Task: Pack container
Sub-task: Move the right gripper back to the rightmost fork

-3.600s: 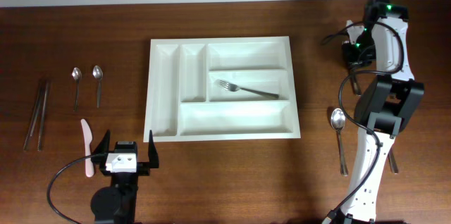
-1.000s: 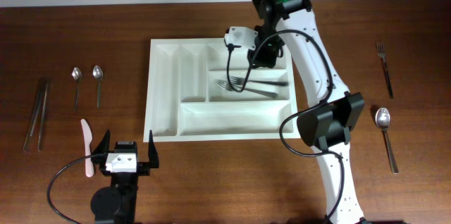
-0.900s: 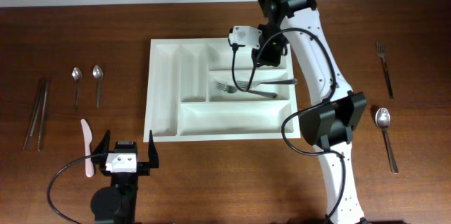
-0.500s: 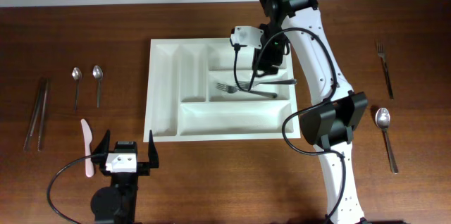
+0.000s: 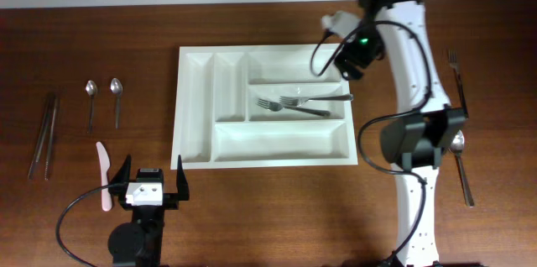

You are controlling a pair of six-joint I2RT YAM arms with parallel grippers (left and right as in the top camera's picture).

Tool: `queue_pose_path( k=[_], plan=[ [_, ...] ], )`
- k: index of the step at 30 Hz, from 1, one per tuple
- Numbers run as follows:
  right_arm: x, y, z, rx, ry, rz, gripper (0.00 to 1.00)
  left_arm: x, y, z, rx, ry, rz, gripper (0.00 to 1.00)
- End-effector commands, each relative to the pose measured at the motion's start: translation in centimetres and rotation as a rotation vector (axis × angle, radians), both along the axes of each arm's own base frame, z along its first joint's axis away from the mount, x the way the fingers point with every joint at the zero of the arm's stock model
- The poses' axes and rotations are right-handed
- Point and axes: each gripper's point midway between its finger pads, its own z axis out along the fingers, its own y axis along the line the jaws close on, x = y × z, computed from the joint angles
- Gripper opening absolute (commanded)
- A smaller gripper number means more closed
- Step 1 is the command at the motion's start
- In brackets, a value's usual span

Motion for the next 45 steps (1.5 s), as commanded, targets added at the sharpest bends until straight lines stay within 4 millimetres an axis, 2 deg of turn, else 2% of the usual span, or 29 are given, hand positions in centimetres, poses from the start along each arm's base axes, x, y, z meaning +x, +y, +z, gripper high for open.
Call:
queue_pose_path(
  k=[1,6,11,15,16,22,28,32,37,41,45],
  plan=[
    [0.0,-3.3,1.6,0.019,-0.027,-0.317,0.99,0.0,0.1,-0.2,0.014,0.0,0.006,0.99],
    [0.1,-7.7,1.5,0.007,-0.034,-0.441,0.98,0.0,0.1,-0.2,0.013,0.0,0.006,0.99],
    [1.1,-14.0,1.4,-0.011,-0.099,-0.567,0.99,0.0,0.2,-0.2,0.014,0.0,0.006,0.99],
    [1.3,-17.2,1.4,0.05,-0.128,-0.641,0.99,0.0,0.2,-0.2,0.013,0.0,0.006,0.99],
    [1.4,-18.6,1.3,0.053,-0.14,-0.668,0.99,0.0,0.1,-0.2,0.014,0.0,0.006,0.99],
    [0.8,-23.6,-0.7,0.05,-0.133,-0.754,0.99,0.0,0.1,-0.2,0.014,0.0,0.006,0.99],
    [0.4,-26.1,-2.0,0.133,-0.132,-0.766,0.99,0.0,0.2,-0.2,0.013,0.0,0.006,0.99],
    [1.4,-27.3,-2.8,0.129,-0.169,-0.776,0.99,0.0,0.2,-0.2,0.013,0.0,0.006,0.99],
    [2.3,-28.5,-5.0,0.078,-0.178,-0.799,0.99,0.0,0.2,-0.2,0.013,0.0,0.006,0.99],
    [2.3,-28.7,-6.3,0.071,-0.157,-0.803,0.99,0.0,0.1,-0.2,0.014,0.0,0.006,0.99],
    [2.1,-28.7,-8.4,0.074,-0.116,-0.805,0.99,0.0,0.2,-0.2,0.014,0.0,0.006,0.99]
  ],
)
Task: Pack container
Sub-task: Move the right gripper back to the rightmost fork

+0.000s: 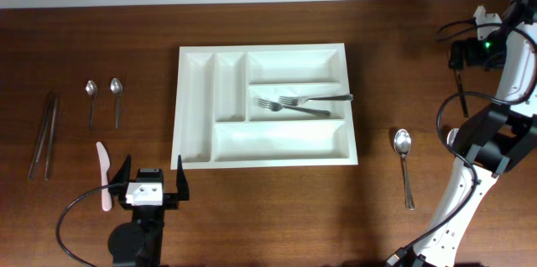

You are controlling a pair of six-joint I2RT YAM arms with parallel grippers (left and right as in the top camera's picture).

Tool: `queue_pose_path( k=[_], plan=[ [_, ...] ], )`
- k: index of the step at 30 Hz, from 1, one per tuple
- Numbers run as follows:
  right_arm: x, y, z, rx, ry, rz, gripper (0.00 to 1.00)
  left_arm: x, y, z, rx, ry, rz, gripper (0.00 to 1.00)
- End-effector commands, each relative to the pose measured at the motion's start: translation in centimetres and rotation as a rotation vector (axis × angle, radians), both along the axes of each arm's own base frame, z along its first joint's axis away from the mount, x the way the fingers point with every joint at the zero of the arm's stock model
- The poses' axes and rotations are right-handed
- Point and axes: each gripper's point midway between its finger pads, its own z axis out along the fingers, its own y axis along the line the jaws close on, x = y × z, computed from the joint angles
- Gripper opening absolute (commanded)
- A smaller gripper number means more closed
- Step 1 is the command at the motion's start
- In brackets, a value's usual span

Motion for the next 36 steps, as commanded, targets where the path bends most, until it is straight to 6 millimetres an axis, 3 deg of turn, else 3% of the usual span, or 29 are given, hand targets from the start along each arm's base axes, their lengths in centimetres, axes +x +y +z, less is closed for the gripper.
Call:
queue_pose_path(
  k=[1,11,21,31,36],
  plan=[
    [-0.3,0.1,-2.6,0.013,0.052,-0.004,0.99,0.0,0.2,-0.2,0.013,0.0,0.006,0.99],
    [-0.9,0.1,-6.3,0.034,0.118,0.005,0.98,0.0,0.2,-0.2,0.013,0.0,0.006,0.99],
    [-2.0,-0.2,-8.5,0.02,0.176,0.012,0.99,0.0,0.2,-0.2,0.013,0.0,0.006,0.99],
    [-1.5,-0.6,-9.0,0.01,0.155,0.009,0.99,0.0,0.2,-0.2,0.013,0.0,0.006,0.99],
    [-0.9,-0.9,-9.0,-0.002,0.131,0.007,0.88,0.0,0.2,-0.2,0.013,0.0,0.006,0.99]
  ],
)
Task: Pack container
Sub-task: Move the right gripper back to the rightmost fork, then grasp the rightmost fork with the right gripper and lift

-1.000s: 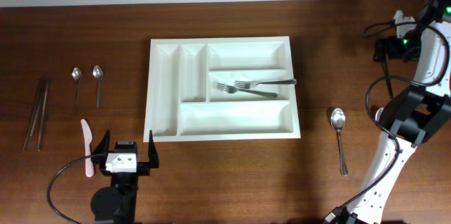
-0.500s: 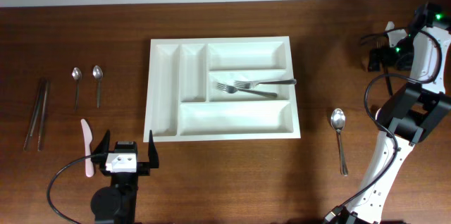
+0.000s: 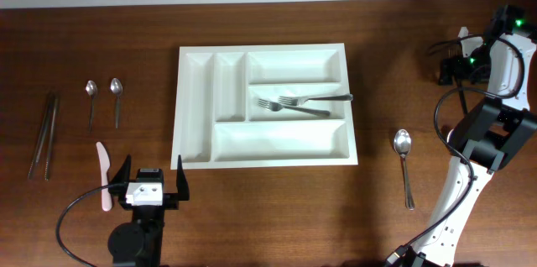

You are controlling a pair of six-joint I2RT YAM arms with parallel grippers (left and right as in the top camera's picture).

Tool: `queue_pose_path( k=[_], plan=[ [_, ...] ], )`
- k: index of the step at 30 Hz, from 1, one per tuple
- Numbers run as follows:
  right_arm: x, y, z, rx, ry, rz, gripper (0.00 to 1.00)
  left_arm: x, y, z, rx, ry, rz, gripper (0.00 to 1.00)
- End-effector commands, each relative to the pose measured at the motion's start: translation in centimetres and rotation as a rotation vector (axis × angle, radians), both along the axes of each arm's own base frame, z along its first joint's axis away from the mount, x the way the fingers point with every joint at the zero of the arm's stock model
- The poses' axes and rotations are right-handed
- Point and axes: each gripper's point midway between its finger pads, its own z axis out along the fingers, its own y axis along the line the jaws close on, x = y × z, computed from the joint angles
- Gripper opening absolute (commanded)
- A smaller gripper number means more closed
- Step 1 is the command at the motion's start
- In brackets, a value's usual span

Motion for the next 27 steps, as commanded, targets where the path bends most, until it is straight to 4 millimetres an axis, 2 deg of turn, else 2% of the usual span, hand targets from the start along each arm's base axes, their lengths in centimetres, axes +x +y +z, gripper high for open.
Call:
queue_pose_path(
  k=[1,9,15,18,24,27],
  plan=[
    [-0.45,-0.18,-1.48,0.0,0.028,-0.001,0.85,-0.01,0.16,-0.16,0.013,0.0,0.006,0.99],
    [-0.46,-0.18,-1.48,0.0,0.029,-0.001,0.44,-0.01,0.16,-0.16,0.013,0.0,0.006,0.99],
    [-0.47,-0.17,-1.48,0.003,0.029,-0.019,0.4,-0.01,0.16,-0.16,0.013,0.0,0.006,0.99],
    [-0.52,-0.15,-1.48,0.003,0.03,-0.019,0.28,-0.01,0.16,-0.16,0.013,0.0,0.006,0.99],
    [-0.65,-0.08,-1.5,0.006,0.036,-0.027,0.27,-0.01,0.16,-0.16,0.013,0.0,0.006,0.99],
    [-0.65,-0.07,-1.5,0.006,0.036,-0.026,0.21,-0.01,0.15,-0.16,0.013,0.0,0.006,0.99]
  ],
)
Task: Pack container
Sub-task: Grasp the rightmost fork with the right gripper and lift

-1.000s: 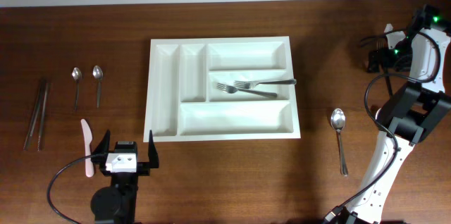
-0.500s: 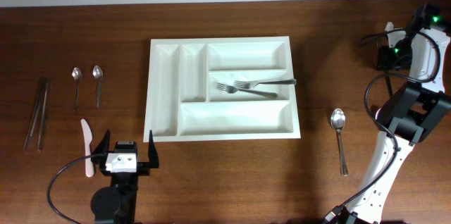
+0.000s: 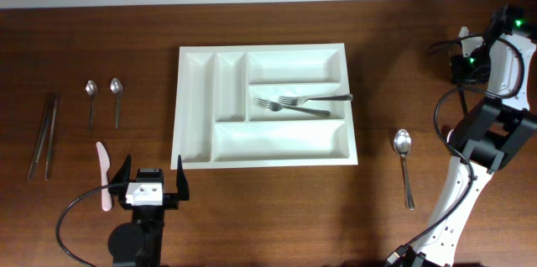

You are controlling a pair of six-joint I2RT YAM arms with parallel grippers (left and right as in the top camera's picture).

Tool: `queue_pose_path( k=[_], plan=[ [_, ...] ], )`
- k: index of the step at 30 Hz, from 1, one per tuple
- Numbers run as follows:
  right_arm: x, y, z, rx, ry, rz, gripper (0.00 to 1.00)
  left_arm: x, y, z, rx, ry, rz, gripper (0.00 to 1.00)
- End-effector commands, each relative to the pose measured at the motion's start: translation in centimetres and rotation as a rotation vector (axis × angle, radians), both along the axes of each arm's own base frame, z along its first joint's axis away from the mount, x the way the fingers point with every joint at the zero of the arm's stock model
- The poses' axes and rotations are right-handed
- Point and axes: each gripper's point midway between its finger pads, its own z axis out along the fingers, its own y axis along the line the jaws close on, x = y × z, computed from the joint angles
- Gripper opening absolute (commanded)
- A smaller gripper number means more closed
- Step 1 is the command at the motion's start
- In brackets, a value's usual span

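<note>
The white cutlery tray [image 3: 261, 156] lies mid-table, with two forks [image 3: 295, 103] in its middle right compartment. A spoon [image 3: 404, 164] rests on the table to the right of the tray. My right gripper [image 3: 458, 69] is low at the far right edge of the table; its fingers are dark and hidden by the wrist. Near the front left edge, my left gripper [image 3: 152, 180] stands open with nothing between its fingers.
Two small spoons [image 3: 103, 99] lie left of the tray. Further left is a pair of long dark utensils [image 3: 44, 134]. A white plastic knife [image 3: 103, 175] lies beside my left gripper. The right arm [image 3: 495, 133] and its cables cover the table's right edge.
My right wrist has shifted slightly to the right at the table's far right edge. The tray, the forks, the spoon and the left arm are unchanged.
My right gripper was over the tray's right side, near the two forks lying in it. Then the arm was at the far right edge and the spoon right of the tray showed. After that the gripper was low at that edge, where it stays.
</note>
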Motion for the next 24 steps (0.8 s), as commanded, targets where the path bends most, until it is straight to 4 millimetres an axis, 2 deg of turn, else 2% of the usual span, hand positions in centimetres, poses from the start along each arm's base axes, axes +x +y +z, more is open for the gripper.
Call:
queue_pose_path(
  k=[1,3,5,6,16,20,24],
  plan=[
    [-0.7,0.0,-1.4,0.008,0.038,-0.015,0.2,0.0,0.2,-0.2,0.013,0.0,0.006,0.99],
    [-0.7,0.0,-1.4,0.008,0.038,-0.015,0.18,0.0,0.2,-0.2,0.013,0.0,0.006,0.99],
    [-0.7,0.0,-1.4,0.008,0.038,-0.015,0.05,0.0,0.1,-0.2,0.013,0.0,0.006,0.99],
    [-0.7,0.0,-1.4,0.008,0.038,-0.015,0.04,0.0,0.2,-0.2,0.013,0.0,0.006,0.99],
    [-0.8,0.3,-0.9,0.012,0.045,-0.01,0.04,0.0,0.2,-0.2,0.013,0.0,0.006,0.99],
    [-0.2,0.8,0.4,0.003,0.028,0.003,0.04,0.0,0.2,-0.2,0.013,0.0,0.006,0.99],
    [0.9,1.7,2.5,-0.018,-0.009,0.043,0.04,0.0,0.2,-0.2,0.013,0.0,0.006,0.99]
  ],
)
